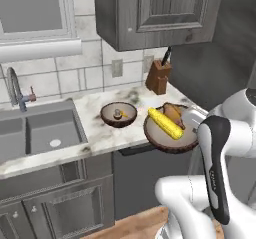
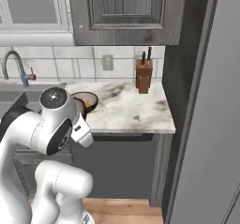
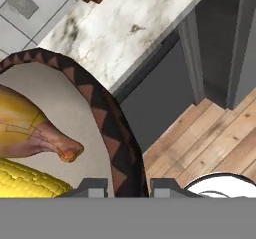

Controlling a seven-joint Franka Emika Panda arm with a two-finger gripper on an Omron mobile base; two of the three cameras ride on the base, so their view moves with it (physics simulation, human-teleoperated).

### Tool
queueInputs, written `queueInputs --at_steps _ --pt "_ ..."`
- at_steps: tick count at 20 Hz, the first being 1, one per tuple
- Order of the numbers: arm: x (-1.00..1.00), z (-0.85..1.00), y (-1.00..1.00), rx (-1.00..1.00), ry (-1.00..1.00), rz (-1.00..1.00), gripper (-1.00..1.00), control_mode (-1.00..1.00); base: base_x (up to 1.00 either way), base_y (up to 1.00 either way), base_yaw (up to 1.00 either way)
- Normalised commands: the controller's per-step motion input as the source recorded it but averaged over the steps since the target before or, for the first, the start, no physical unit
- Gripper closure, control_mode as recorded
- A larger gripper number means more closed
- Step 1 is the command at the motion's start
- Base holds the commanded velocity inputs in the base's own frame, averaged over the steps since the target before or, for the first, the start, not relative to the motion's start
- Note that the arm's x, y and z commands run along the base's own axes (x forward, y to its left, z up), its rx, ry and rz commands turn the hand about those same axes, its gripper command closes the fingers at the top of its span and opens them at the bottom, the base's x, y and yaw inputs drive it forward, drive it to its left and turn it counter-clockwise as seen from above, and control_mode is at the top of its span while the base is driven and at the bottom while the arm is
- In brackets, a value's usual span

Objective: Place the bowl containing the corn and chicken drumstick in the microwave. Close the microwave door and press the start button to microwave the meal.

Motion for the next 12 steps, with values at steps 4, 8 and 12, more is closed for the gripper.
queueInputs --at_steps 4,8,12 --pt "0.00 0.00 0.00 0.00 0.00 0.00 1.00 1.00 -0.76 -0.03 -0.67" --pt "0.00 0.00 0.00 0.00 0.00 0.00 1.00 1.00 -0.48 -0.17 -0.66" --pt "0.00 0.00 0.00 0.00 0.00 0.00 1.00 1.00 -0.35 -0.05 -0.69"
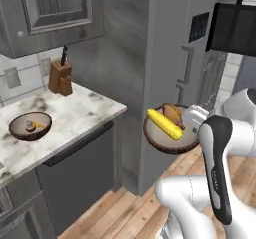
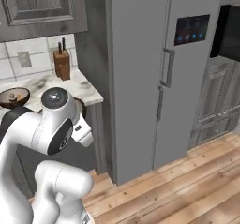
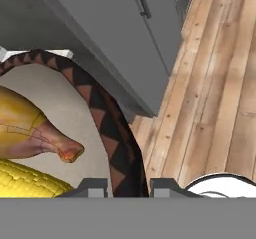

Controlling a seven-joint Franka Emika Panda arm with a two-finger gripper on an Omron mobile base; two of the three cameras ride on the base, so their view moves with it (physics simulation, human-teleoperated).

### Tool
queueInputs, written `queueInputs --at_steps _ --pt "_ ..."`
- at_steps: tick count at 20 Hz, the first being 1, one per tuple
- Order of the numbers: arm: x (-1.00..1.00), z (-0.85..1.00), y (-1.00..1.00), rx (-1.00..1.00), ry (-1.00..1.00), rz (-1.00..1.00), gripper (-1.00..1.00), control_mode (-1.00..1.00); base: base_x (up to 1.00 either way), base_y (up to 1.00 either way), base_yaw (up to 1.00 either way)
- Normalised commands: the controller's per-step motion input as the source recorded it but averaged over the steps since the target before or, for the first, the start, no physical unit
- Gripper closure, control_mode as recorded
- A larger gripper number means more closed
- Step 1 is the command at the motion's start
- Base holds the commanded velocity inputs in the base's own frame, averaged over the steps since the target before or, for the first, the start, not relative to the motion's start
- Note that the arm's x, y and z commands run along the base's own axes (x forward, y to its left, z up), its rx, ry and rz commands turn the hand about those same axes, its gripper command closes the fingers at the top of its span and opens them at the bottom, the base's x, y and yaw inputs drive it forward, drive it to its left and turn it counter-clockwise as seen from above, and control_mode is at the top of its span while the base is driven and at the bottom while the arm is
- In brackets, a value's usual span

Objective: Place the bowl containing the corn and chicken drumstick in the microwave. Close the microwave door and press the start button to microwave the meal.

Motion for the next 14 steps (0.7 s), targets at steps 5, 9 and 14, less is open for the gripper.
queueInputs --at_steps 5,9,14 --pt "0.00 0.00 0.00 0.00 0.00 0.00 1.00 1.00 -0.01 -0.48 -0.64" --pt "0.00 0.00 0.00 0.00 0.00 0.00 1.00 1.00 0.14 -0.91 -0.50" --pt "0.00 0.00 0.00 0.00 0.00 0.00 1.00 1.00 0.21 -1.00 -0.31"
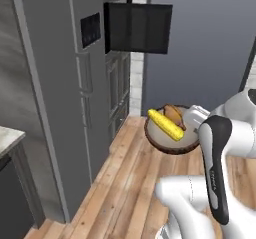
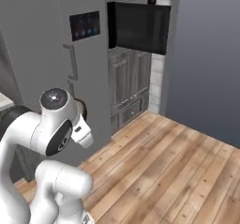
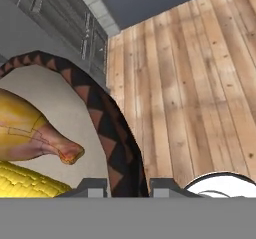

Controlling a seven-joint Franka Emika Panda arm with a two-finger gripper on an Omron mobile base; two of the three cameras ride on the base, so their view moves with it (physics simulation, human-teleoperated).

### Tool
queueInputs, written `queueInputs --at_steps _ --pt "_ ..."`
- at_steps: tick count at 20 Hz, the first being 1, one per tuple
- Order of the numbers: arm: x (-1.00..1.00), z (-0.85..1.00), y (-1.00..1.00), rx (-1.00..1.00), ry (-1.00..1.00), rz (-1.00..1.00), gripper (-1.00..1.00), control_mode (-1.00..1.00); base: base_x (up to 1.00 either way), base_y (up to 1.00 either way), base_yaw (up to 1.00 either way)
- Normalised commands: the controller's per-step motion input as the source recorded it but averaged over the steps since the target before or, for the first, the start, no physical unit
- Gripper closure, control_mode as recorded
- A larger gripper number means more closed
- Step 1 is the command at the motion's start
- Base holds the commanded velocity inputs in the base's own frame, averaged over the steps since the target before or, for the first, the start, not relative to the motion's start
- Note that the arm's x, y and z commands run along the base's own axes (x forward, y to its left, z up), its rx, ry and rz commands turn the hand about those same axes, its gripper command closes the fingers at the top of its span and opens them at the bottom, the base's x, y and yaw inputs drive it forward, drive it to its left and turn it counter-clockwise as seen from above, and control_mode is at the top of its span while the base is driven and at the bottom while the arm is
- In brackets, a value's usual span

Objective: Place the bowl containing the corn and chicken drumstick in the microwave. Close the microwave door and press the start button to microwave the meal.

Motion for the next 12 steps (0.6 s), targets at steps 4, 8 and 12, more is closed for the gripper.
queueInputs --at_steps 4,8,12 --pt "0.00 0.00 0.00 0.00 0.00 0.00 1.00 1.00 0.42 -1.00 -0.27" --pt "0.00 0.00 0.00 0.00 0.00 0.00 1.00 1.00 0.69 -1.00 -0.07" --pt "0.00 0.00 0.00 0.00 0.00 0.00 1.00 1.00 0.91 -0.84 0.00"
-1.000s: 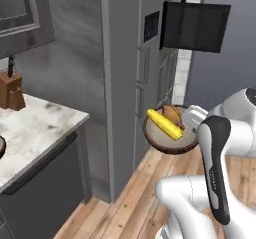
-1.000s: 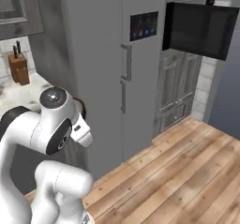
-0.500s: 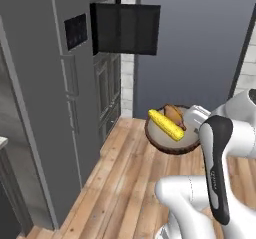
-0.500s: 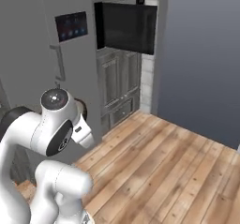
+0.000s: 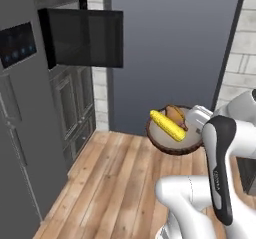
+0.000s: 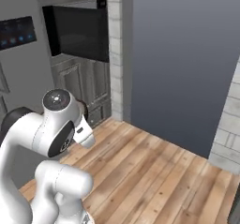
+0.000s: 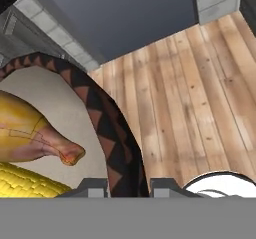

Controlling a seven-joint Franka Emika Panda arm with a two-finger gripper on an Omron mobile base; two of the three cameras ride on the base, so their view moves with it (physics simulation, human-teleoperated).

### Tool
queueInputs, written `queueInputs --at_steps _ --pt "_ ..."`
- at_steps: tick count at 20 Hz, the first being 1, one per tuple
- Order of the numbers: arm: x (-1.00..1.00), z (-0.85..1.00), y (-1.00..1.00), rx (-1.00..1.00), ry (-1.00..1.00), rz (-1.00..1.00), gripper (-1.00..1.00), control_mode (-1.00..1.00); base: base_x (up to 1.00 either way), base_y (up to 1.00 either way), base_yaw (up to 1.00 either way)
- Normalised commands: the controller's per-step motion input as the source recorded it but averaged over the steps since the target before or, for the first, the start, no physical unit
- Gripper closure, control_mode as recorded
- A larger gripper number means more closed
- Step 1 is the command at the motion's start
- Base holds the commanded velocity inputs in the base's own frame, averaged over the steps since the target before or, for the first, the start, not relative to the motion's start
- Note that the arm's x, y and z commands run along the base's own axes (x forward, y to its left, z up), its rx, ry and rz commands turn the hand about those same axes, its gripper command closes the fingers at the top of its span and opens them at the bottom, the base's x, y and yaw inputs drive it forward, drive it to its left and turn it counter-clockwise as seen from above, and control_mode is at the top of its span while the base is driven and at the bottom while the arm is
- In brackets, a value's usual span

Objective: Place the bowl containing the corn and chicken drumstick in the microwave. Close the microwave door and press the start button to microwave the meal.

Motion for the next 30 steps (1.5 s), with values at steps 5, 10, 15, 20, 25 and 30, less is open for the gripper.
queueInputs --at_steps 5,10,15,20,25,30 --pt "0.00 0.00 0.00 0.00 0.00 0.00 1.00 1.00 0.97 -0.73 0.01" --pt "0.00 0.00 0.00 0.00 0.00 0.00 1.00 1.00 0.93 -0.85 0.06" --pt "0.00 0.00 0.00 0.00 0.00 0.00 1.00 1.00 0.78 -0.62 0.24" --pt "0.00 0.00 0.00 0.00 0.00 0.00 1.00 1.00 0.77 -0.46 0.50" --pt "0.00 0.00 0.00 0.00 0.00 0.00 1.00 1.00 0.56 -0.63 0.57" --pt "0.00 0.00 0.00 0.00 0.00 0.00 1.00 1.00 0.41 -0.59 0.60"
